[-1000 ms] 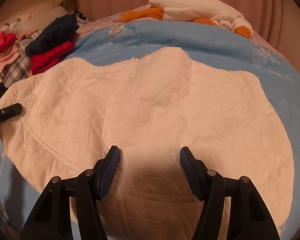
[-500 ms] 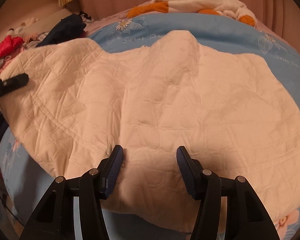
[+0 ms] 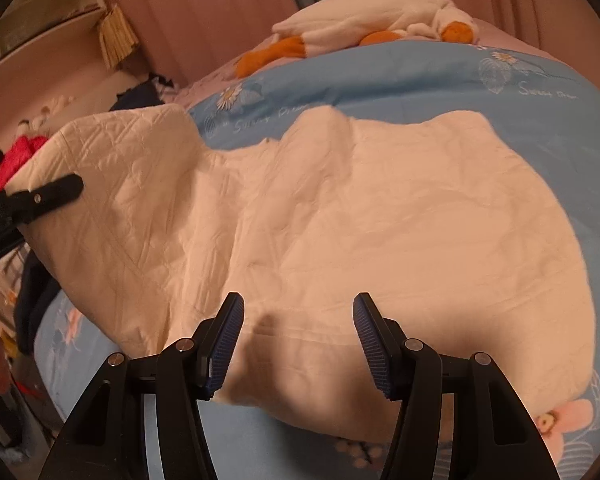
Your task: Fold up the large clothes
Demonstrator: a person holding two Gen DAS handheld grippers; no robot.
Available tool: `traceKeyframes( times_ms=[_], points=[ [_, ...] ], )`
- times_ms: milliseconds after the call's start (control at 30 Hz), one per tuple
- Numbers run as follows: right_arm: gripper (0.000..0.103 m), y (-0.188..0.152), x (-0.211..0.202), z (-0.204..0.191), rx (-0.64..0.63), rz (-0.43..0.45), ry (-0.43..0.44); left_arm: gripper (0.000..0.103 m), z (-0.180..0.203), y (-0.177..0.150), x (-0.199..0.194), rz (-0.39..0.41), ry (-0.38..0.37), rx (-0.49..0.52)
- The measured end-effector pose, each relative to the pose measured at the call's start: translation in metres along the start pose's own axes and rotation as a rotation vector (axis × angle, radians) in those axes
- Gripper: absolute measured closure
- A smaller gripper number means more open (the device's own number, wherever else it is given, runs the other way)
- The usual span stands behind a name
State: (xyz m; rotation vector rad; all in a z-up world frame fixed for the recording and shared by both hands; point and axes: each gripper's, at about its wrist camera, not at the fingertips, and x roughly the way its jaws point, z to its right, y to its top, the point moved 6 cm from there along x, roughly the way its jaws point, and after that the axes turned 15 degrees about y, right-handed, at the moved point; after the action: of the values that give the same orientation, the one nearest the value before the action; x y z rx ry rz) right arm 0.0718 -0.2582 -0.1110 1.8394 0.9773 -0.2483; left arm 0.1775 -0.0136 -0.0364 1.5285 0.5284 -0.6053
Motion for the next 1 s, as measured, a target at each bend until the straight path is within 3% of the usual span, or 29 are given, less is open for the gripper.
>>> traceKeyframes(
  times_ms=[333,567,800,900,967,1000],
  points=[
    [0.044,0.005,-0.035,0.028,0.093,0.082,0.004,0.075,0.051,-0.001,0.001,0.001,-0.012,0.135],
    [0.044,0.006,-0.054,0.054,0.209,0.145,0.053,0.075,0.092,-0.008,0.002,0.000,-0.044,0.203],
    [0.043,0.005,-0.076,0.090,0.374,0.225,0.153,0.074,0.143,-0.031,0.025,-0.040,-0.050,0.333],
    [0.038,0.006,-0.080,0.099,0.446,0.258,0.236,0.061,0.161,-0.047,0.040,-0.081,-0.072,0.397],
    [0.034,0.008,-0.078,0.102,0.476,0.258,0.293,0.031,0.169,-0.057,0.044,-0.102,-0.133,0.424],
    [0.033,0.009,-0.076,0.103,0.481,0.254,0.304,0.027,0.172,-0.058,0.042,-0.093,-0.160,0.428]
  ],
)
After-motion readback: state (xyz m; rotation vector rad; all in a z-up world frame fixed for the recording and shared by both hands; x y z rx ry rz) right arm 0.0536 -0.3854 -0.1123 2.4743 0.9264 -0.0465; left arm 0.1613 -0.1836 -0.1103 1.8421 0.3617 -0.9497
